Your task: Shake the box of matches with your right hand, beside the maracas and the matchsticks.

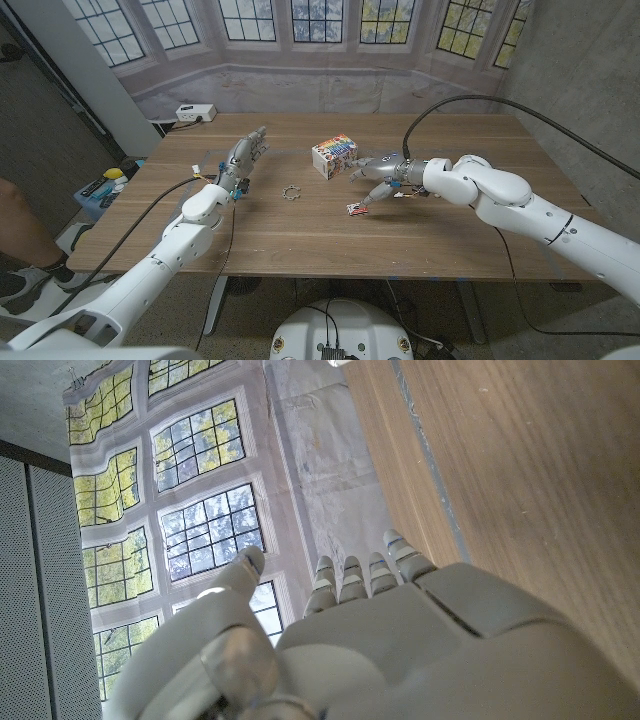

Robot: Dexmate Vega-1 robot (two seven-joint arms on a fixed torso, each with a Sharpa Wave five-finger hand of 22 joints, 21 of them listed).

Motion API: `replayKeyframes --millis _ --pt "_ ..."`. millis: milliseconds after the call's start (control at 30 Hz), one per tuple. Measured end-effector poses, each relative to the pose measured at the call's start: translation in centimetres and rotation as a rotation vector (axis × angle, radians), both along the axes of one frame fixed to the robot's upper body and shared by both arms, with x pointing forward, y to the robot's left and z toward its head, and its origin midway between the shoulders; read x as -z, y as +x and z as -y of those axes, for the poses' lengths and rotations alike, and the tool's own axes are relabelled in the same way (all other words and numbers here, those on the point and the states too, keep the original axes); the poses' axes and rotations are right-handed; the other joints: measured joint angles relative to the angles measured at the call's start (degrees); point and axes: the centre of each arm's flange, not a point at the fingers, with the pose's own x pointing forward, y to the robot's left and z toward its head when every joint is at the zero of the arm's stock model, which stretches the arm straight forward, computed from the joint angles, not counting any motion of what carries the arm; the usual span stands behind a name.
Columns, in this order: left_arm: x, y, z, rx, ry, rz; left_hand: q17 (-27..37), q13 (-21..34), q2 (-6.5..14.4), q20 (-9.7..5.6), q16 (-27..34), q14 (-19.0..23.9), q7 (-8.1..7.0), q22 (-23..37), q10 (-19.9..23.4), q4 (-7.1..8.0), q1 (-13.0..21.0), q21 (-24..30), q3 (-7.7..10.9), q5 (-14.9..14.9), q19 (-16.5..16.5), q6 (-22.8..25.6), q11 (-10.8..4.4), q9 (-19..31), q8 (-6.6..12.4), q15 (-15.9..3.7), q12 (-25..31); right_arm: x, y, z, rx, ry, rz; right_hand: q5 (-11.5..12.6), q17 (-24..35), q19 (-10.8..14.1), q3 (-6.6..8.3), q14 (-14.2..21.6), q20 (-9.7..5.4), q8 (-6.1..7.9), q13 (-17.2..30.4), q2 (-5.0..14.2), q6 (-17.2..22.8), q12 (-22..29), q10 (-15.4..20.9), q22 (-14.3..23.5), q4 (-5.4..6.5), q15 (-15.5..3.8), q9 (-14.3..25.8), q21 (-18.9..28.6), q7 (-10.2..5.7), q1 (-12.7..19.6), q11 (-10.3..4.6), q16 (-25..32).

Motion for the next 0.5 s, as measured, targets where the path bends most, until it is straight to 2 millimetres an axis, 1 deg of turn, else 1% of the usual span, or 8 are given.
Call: replayKeyframes --millis 200,267,333,367,500 --pt "0.03 0.01 -0.03 0.0 0.0 0.0 0.0 0.0 0.0 0.0 0.0 0.0 0.0 0.0 0.0 -0.08 0.0 0.0 -0.08 0.0 0.0 0.0 0.0 0.0 0.0 0.0 0.0 0.44 -0.13 -0.07 0.015 0.009 0.017 0.0 0.0 0.0 0.0 0.2 0.0 0.0 0.0 -0.23 0.02 0.0 0.0 0.0 0.0 -0.19 0.0 0.0 0.02 0.23 0.0 0.44" --pt "0.05 0.0 -0.06 0.0 -0.001 0.0 0.0 0.0 0.01 0.0 0.0 0.0 0.0 0.0 0.0 -0.08 0.01 0.0 -0.08 0.0 0.0 0.0 0.0 0.0 0.0 0.0 0.0 0.56 -0.18 -0.11 0.018 0.012 0.021 0.0 0.0 0.0 0.01 0.2 0.0 0.0 0.0 -0.23 0.31 0.0 0.0 0.0 0.01 -0.19 -0.01 0.0 0.3 0.23 0.0 0.44" --pt "0.09 -0.01 -0.1 -0.001 -0.001 0.0 0.0 0.0 -0.21 0.0 0.0 0.0 0.0 0.0 0.0 -0.08 0.23 0.0 -0.08 0.0 0.0 0.0 0.0 0.0 0.0 0.0 0.0 0.66 -0.19 -0.12 0.021 0.015 0.025 0.0 0.0 0.0 0.2 0.2 0.0 0.02 0.0 -0.34 0.31 0.0 0.0 0.0 0.2 -0.19 0.0 0.0 0.3 0.34 0.0 0.44" --pt "0.12 -0.02 -0.13 -0.001 -0.001 0.0 0.0 0.0 -0.21 0.0 0.0 0.0 0.0 0.0 0.0 -0.08 0.23 0.0 -0.08 0.0 0.0 0.0 0.0 0.0 0.0 0.0 0.0 0.74 -0.19 -0.13 0.023 0.016 0.026 0.0 0.0 0.0 0.25 0.2 0.0 0.36 0.0 -0.45 0.34 0.0 -0.15 0.0 0.25 -0.19 0.17 0.0 0.27 0.45 0.15 0.44" --pt "0.15 -0.05 -0.2 -0.002 -0.001 0.0 0.0 0.0 -0.05 0.0 0.0 0.0 0.0 0.0 0.0 -0.08 0.39 0.0 -0.08 0.0 0.0 0.0 0.0 0.0 0.0 0.0 0.0 1.02 -0.24 -0.26 0.026 0.021 0.029 0.0 -0.01 0.0 0.49 -0.01 0.0 0.44 0.0 -0.43 0.84 0.0 -0.41 0.0 -0.01 0.01 0.26 0.0 -0.22 0.47 0.41 0.44"
